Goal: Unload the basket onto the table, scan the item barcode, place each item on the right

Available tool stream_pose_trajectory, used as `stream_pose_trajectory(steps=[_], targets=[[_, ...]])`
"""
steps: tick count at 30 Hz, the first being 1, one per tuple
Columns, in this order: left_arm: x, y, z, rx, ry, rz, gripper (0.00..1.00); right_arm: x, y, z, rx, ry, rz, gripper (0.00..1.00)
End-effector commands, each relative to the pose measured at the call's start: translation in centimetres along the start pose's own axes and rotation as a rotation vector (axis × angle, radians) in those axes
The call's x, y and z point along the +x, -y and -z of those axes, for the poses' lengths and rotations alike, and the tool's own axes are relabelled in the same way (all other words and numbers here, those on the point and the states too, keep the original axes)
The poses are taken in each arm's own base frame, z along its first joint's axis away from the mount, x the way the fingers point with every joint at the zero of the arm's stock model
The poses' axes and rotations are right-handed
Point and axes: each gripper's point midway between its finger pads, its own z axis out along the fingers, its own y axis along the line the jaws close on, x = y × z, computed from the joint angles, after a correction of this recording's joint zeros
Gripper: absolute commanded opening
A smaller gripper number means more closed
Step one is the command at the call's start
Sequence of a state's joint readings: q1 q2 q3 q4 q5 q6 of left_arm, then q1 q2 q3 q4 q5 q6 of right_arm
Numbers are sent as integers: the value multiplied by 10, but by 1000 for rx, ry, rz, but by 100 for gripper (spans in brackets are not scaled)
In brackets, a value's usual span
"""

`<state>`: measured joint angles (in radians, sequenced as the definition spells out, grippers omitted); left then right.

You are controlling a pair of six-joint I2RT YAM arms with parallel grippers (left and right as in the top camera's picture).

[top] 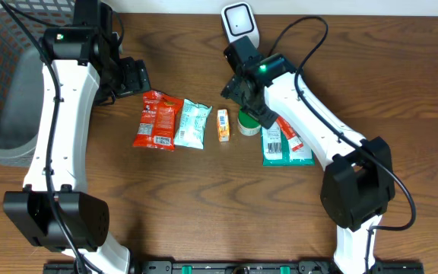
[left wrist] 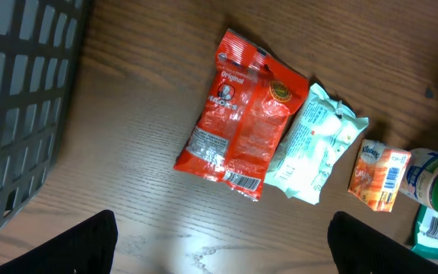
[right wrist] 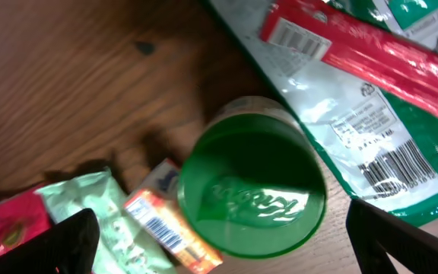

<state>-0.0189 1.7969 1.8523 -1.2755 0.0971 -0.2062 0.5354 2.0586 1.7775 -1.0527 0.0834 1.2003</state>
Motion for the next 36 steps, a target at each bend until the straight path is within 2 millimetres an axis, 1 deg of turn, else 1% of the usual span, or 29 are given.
stream_pose_trajectory(steps=[1, 2, 3, 5, 6, 10, 13, 18, 21, 23, 29, 32, 36], targets=[[0, -4, -1, -21, 0, 0, 89, 8, 14, -21, 59, 3, -84, 99], [0, -4, -1, -21, 0, 0, 89, 9, 17, -25, 64, 2, -92, 99], [0, -4, -1, -21, 0, 0, 89, 12, 21, -33, 70, 0, -92, 97], [0, -4, -1, -21, 0, 0, 89, 13, 24, -39, 71, 0, -91, 93], [0, -4, -1, -21, 0, 0, 89, 13, 25, -41, 72, 0, -90, 90], [0, -4, -1, -21, 0, 0, 89, 14, 27, -42, 75, -2, -56, 70], [0, -4, -1, -21, 0, 0, 89, 13, 25, -43, 69, -2, 7, 68], [0, -4, -1, -21, 0, 0, 89, 13, 25, -42, 67, -6, 138, 70], [0, -4, -1, -21, 0, 0, 89, 13, 24, -42, 63, -9, 276, 70], [0, -4, -1, -21, 0, 0, 89, 12, 21, -42, 52, -6, 389, 69], [0, -4, -1, -21, 0, 0, 89, 12, 20, -42, 47, -16, 819, 68], [0, -4, -1, -21, 0, 0, 89, 12, 20, -42, 49, -22, 997, 67], [0, -4, -1, -21, 0, 0, 89, 11, 21, -42, 47, -30, 1306, 68]])
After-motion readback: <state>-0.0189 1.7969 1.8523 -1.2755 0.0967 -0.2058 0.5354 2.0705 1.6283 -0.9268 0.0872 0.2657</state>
